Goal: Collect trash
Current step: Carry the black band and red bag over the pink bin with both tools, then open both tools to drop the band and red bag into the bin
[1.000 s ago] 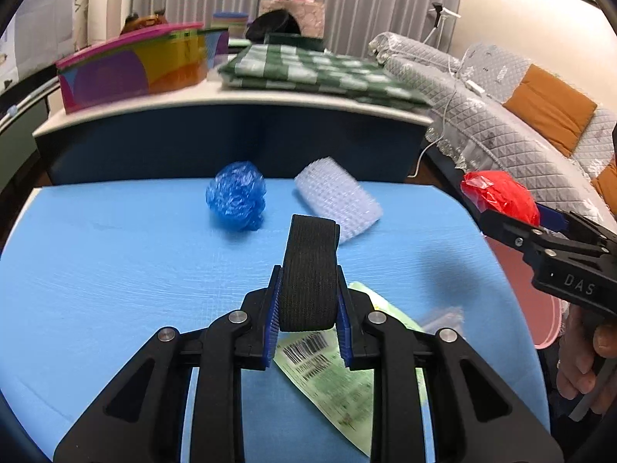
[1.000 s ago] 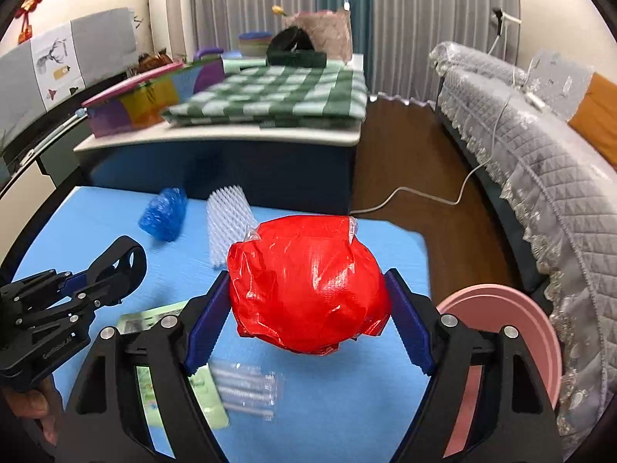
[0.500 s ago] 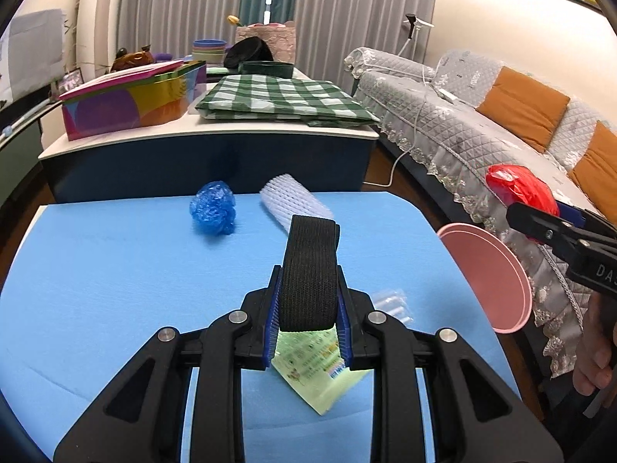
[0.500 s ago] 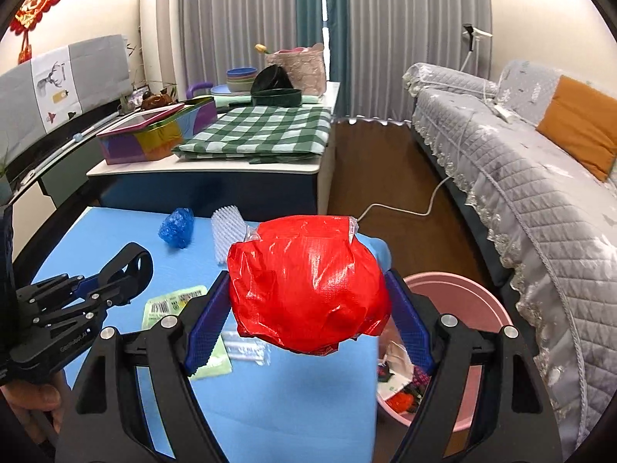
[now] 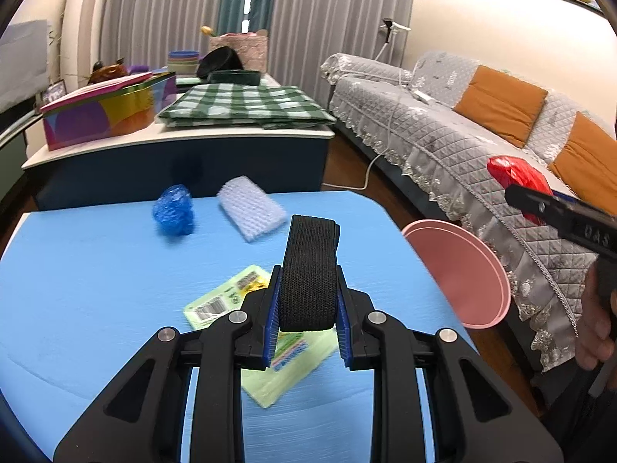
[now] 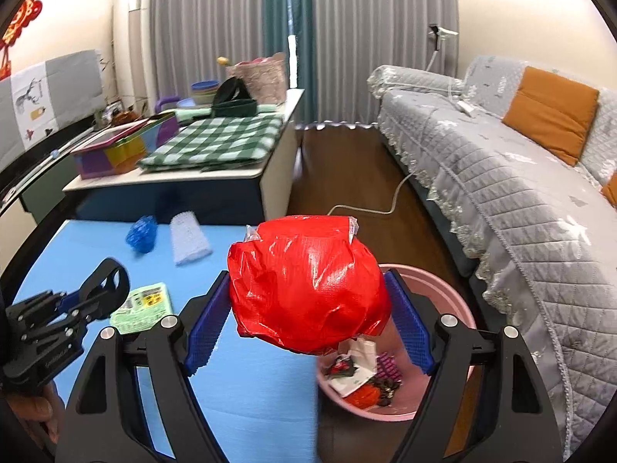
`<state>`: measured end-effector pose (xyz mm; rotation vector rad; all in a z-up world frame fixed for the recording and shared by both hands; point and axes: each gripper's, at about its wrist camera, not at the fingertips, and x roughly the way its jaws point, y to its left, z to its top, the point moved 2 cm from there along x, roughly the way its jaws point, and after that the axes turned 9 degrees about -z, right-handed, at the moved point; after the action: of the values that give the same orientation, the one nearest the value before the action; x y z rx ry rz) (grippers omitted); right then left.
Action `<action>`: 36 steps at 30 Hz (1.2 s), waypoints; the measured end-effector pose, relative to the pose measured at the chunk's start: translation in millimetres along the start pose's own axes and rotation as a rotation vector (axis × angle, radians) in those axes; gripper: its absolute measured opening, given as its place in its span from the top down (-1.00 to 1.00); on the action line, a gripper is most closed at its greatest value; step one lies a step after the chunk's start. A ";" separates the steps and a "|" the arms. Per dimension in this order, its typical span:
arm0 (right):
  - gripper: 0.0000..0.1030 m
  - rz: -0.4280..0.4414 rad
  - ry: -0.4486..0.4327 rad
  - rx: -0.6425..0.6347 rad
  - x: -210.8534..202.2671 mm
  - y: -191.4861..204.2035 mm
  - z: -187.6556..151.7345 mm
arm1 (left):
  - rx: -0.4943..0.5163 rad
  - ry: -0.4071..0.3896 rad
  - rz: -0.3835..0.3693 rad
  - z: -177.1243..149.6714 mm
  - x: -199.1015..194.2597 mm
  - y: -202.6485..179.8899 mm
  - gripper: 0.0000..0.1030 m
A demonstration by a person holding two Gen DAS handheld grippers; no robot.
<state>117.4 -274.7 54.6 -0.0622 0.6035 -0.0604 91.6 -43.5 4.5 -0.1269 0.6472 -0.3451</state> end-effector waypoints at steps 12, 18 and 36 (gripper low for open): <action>-0.51 -0.145 -0.011 0.054 3.3 -58.2 20.1 | 0.029 0.028 -0.055 1.1 22.9 -37.0 0.53; -0.51 -0.188 -0.025 0.084 4.9 -87.1 31.2 | 0.041 0.031 -0.080 15.3 40.4 -58.0 0.53; -0.51 -0.242 0.017 0.170 44.9 -130.1 31.7 | 0.132 0.068 -0.183 54.3 120.4 -147.0 0.53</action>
<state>167.3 -406.4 65.2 0.0306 0.6038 -0.3467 173.8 -223.1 11.7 -0.0480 0.6797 -0.5691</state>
